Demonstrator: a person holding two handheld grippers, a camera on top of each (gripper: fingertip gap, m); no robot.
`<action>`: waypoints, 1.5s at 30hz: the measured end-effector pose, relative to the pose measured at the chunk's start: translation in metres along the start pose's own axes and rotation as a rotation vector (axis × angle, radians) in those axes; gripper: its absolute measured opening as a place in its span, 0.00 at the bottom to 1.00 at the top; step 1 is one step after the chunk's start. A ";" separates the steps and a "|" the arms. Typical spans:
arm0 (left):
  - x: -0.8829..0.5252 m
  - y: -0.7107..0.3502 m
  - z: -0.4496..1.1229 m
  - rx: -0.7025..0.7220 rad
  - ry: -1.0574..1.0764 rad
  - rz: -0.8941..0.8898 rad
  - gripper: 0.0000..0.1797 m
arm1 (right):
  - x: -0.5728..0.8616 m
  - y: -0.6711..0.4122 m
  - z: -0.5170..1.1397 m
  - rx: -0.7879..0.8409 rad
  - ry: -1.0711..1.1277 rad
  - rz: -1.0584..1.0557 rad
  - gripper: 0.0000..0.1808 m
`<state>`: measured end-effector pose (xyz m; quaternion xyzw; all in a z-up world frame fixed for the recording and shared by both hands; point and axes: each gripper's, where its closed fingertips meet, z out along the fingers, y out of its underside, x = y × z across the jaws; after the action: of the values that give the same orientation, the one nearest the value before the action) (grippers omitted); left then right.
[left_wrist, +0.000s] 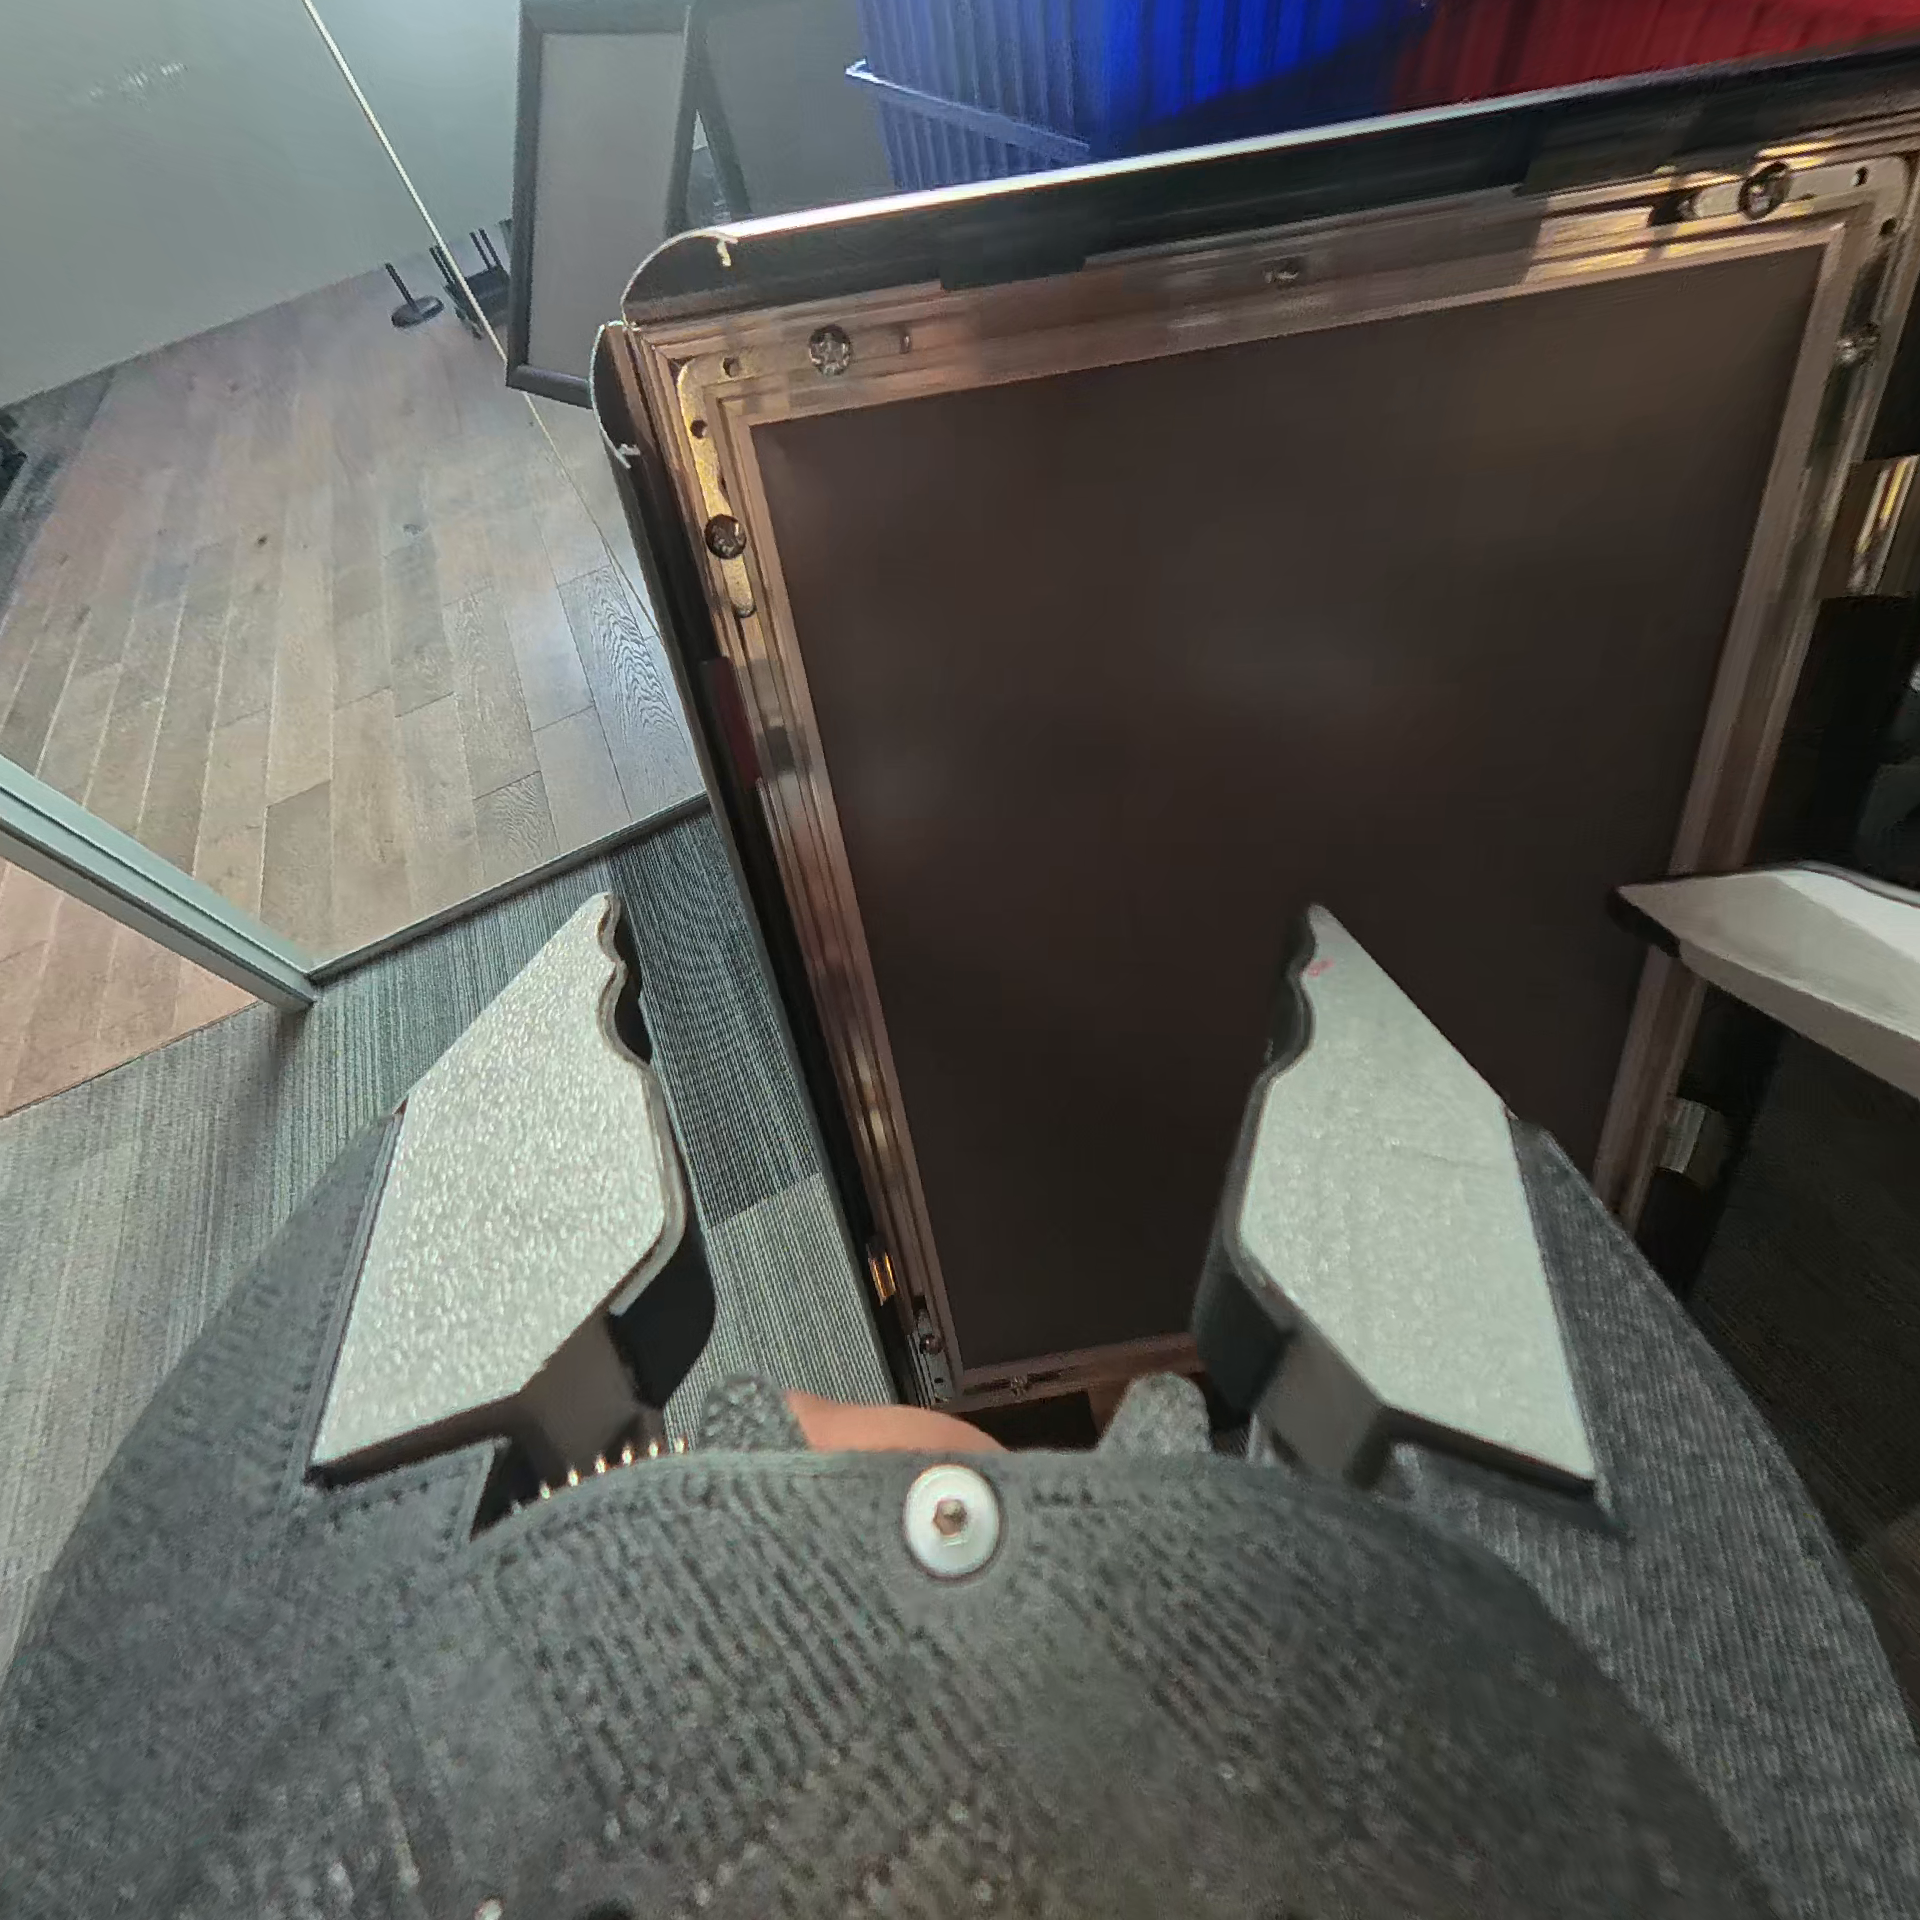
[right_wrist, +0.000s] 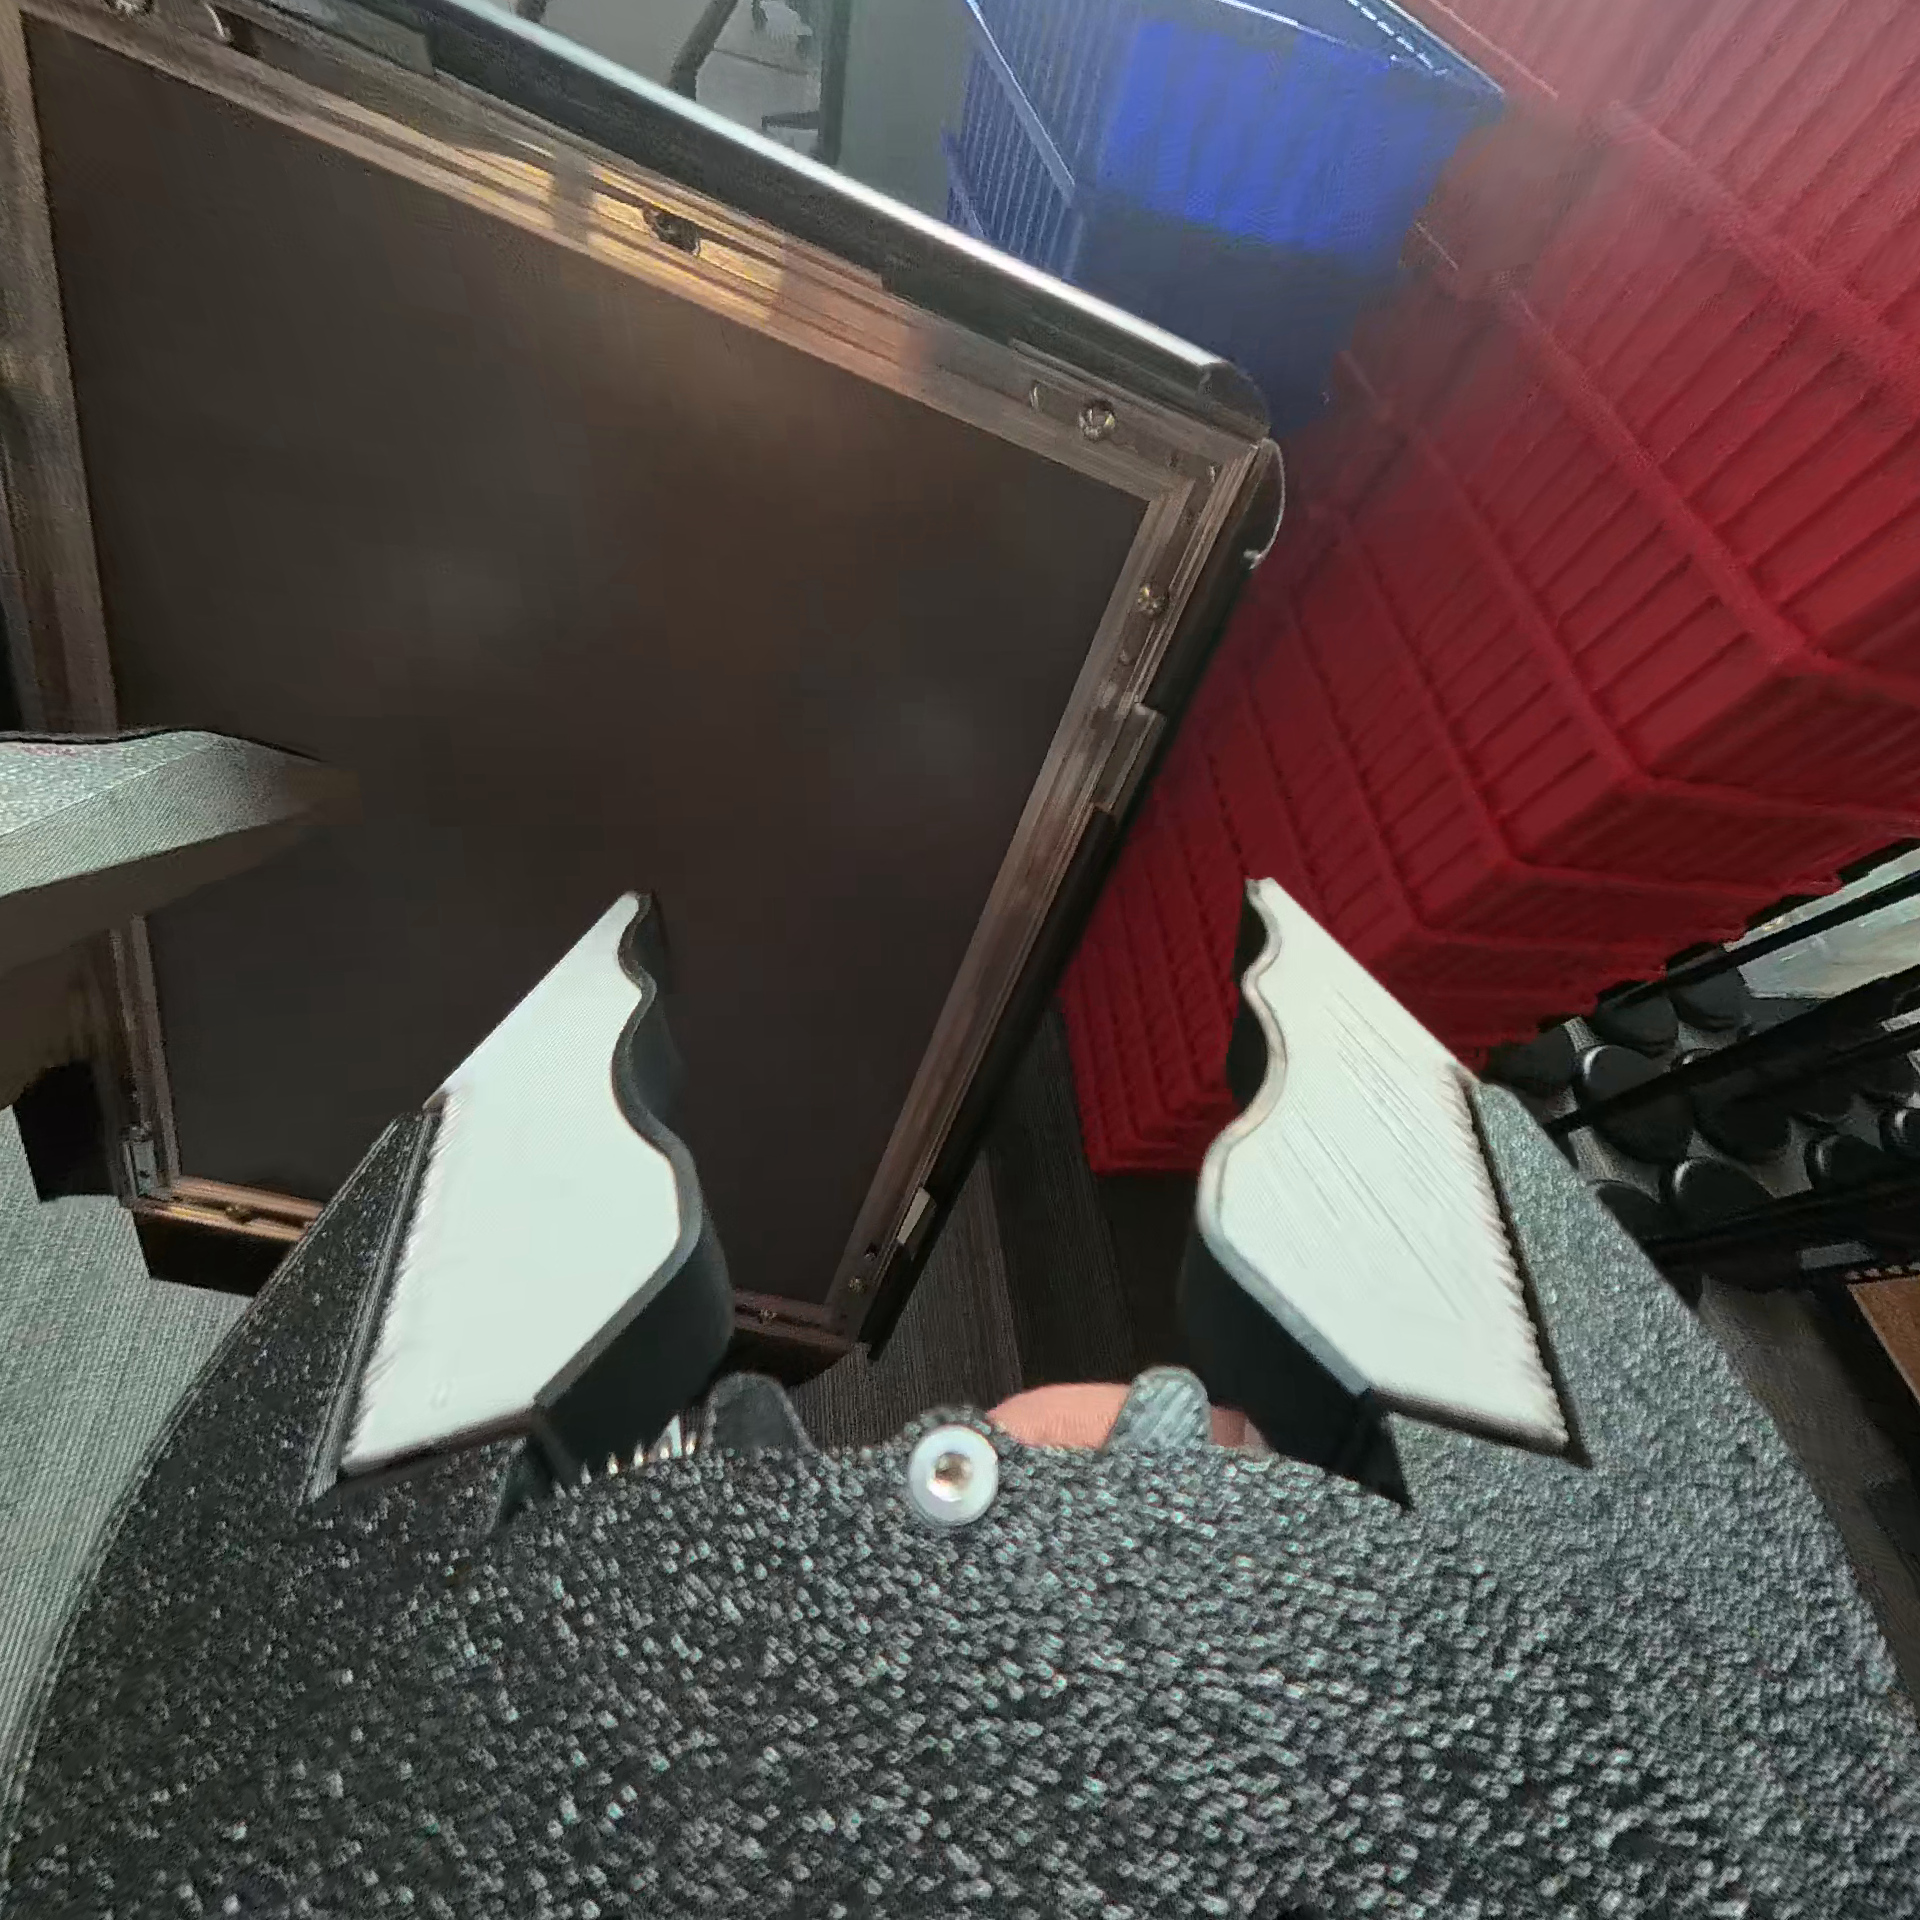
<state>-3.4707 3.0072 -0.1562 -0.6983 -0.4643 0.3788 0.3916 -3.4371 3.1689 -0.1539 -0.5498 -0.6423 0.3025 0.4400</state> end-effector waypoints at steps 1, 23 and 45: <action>0.001 0.003 0.000 -0.002 -0.001 0.000 0.67 | -0.001 0.003 -0.001 -0.004 -0.001 0.002 0.59; 0.029 0.120 -0.022 -0.152 0.034 0.033 0.67 | -0.047 0.132 -0.023 -0.187 -0.079 0.096 0.59; -0.015 0.146 -0.082 -0.300 1.348 -0.404 0.56 | -0.013 0.164 -0.059 -0.231 -1.384 0.336 0.54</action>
<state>-3.3506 2.9385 -0.2515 -0.7270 -0.2887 -0.2824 0.5553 -3.3119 3.1851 -0.2744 -0.3665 -0.7084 0.5752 -0.1814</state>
